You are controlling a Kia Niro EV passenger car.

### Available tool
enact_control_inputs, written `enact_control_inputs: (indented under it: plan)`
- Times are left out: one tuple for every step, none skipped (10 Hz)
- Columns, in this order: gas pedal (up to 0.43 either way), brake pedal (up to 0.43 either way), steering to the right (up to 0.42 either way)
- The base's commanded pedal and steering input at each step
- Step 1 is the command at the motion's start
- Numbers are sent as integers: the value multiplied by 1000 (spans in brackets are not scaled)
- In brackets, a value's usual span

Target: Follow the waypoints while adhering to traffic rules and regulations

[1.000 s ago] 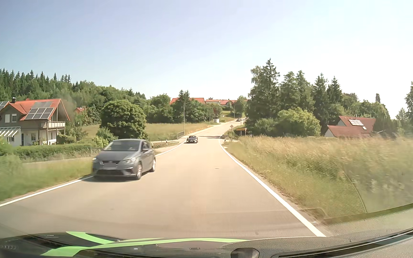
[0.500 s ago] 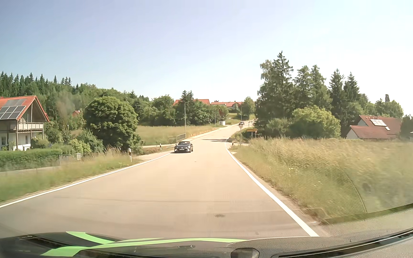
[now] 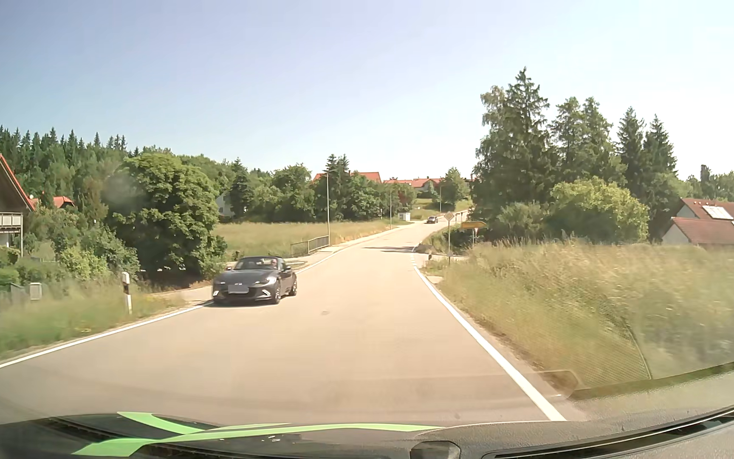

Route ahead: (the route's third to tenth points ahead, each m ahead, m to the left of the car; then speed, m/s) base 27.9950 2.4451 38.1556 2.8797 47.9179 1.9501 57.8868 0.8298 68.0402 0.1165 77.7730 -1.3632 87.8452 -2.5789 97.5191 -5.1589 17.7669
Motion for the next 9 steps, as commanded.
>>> enact_control_inputs:
  plan:
    - [67, 0, -10]
    - [67, 0, -8]
    - [67, 0, -5]
    - [67, 0, -1]
    - [67, 0, 0]
    - [87, 0, 0]
    - [98, 0, 0]
    - [98, 0, 1]
    - [130, 0, 1]
